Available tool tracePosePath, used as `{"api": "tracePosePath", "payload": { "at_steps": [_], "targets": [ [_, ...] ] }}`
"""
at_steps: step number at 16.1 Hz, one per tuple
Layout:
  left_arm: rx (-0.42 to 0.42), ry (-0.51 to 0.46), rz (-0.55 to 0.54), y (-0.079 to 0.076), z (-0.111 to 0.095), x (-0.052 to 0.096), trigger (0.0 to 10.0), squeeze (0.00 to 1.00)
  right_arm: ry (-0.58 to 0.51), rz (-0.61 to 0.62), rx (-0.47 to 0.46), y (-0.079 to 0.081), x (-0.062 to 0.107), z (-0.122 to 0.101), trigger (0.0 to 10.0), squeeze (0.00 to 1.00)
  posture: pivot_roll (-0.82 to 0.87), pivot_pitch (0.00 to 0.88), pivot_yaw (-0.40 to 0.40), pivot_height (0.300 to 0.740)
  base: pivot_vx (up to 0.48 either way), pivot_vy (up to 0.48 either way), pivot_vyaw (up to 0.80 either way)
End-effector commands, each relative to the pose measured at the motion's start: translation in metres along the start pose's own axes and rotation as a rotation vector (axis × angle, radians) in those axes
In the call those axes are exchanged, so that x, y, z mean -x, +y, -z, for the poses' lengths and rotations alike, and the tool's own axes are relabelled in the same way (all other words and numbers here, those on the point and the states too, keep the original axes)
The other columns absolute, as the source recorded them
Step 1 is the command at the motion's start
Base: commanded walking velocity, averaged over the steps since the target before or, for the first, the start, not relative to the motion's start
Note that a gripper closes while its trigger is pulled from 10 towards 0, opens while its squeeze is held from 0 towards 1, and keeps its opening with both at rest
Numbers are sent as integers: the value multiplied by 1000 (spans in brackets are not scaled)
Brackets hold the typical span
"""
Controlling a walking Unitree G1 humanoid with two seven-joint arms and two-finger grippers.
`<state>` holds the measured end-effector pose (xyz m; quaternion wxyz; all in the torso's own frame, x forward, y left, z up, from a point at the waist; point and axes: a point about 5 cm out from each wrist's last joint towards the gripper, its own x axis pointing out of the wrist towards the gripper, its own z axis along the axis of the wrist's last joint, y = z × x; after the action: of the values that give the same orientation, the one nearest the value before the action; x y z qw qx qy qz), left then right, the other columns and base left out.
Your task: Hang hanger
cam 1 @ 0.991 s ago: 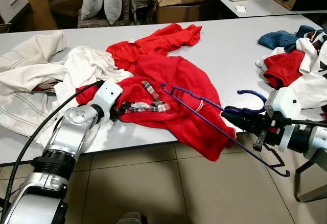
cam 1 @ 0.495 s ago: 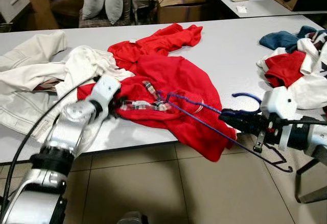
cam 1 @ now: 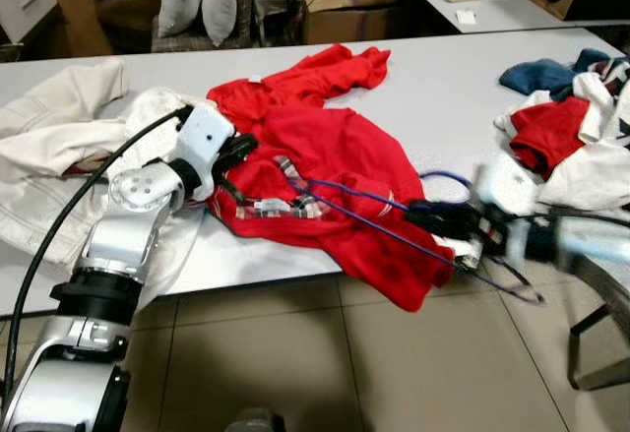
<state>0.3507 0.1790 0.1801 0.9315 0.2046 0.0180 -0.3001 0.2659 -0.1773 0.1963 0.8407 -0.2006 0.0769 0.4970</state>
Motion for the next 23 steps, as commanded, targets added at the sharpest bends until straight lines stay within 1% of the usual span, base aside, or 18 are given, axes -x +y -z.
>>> {"api": "tracePosePath", "payload": {
  "at_steps": [1, 2, 3, 4, 5, 6, 7, 9, 10, 12, 14, 16, 17, 19, 20, 21, 22, 23],
  "targets": [
    [-48, 46, 7, 0, 2, 0, 0, 0, 14, -44, 36, 2, -5, -1, 10000, 0, 37, 0, 57, 740, 0, 0, 0],
    [-70, 100, -5, 2, 9, 3, 0, 0, 24, -57, 45, 3, -7, -1, 10000, 0, 41, 0, 57, 740, 0, 0, 0],
    [-94, 175, -22, 5, 20, 7, 3451, 0, 44, -69, 56, 3, -7, 1, 10000, 0, 43, 0, 55, 740, 0, 0, 0],
    [-100, 202, -32, 6, 23, 9, 4863, 0, 52, -71, 60, 3, -7, 1, 10000, 0, 46, 0, 53, 740, 0, 0, 0],
    [-85, 240, -56, 6, 32, 12, 10000, 0, 73, -72, 71, 2, -8, 4, 10000, 0, 47, 0, 47, 740, 0, 0, 0],
    [-7, 244, -63, 3, 37, 14, 10000, 0, 92, -70, 84, 1, -8, 6, 10000, 0, 48, 0, 43, 740, 0, 0, 0],
    [56, 239, -34, -4, 41, 14, 10000, 1000, 95, -67, 90, 0, -10, 6, 10000, 0, 48, 0, 35, 740, 0, 0, 0],
    [44, 269, -3, -15, 48, 15, 10000, 1000, 99, -63, 99, 1, -12, 5, 10000, 0, 43, 0, 27, 740, 0, 0, 0],
    [49, 289, -11, -18, 53, 16, 10000, 1000, 101, -62, 103, 2, -12, 5, 10000, 0, 41, 0, 19, 740, 0, 0, 0],
    [45, 292, -56, -19, 58, 14, 10000, 1000, 100, -57, 106, 1, -12, 5, 10000, 0, 31, 0, 9, 740, 0, 0, 0],
    [44, 281, -59, -20, 55, 13, 10000, 1000, 100, -62, 105, 2, -14, 5, 10000, 0, 30, 0, 7, 740, 0, 0, 0],
    [123, 230, -60, -21, 48, 11, 10000, 1000, 103, -66, 105, 3, -15, 6, 10000, 0, 37, 0, -3, 740, 0, 0, 0],
    [141, 212, -58, -22, 46, 11, 10000, 1000, 105, -67, 105, 3, -14, 8, 10000, 0, 44, 0, -9, 740, 0, 0, 0],
    [115, 234, -46, -24, 51, 10, 10000, 1000, 109, -70, 102, 5, -17, 9, 10000, 0, 34, 0, 2, 740, 0, 0, 0],
    [106, 263, -39, -28, 58, 12, 10000, 1000, 108, -65, 98, 6, -17, 9, 10000, 0, 29, 0, 9, 740, 0, 0, 0],
    [114, 275, -35, -31, 62, 12, 10000, 1000, 105, -60, 94, 7, -17, 10, 10000, 0, 27, 0, 15, 740, 0, 0, 0],
    [86, 321, -32, -34, 71, 14, 10000, 333, 103, -51, 91, 7, -17, 9, 10000, 0, 24, 0, 21, 740, 0, 0, 0],
    [42, 347, -43, -33, 75, 16, 10000, 0, 104, -51, 92, 7, -17, 10, 10000, 0, 23, 0, 24, 740, 0, 0, 0]
  ]
}}
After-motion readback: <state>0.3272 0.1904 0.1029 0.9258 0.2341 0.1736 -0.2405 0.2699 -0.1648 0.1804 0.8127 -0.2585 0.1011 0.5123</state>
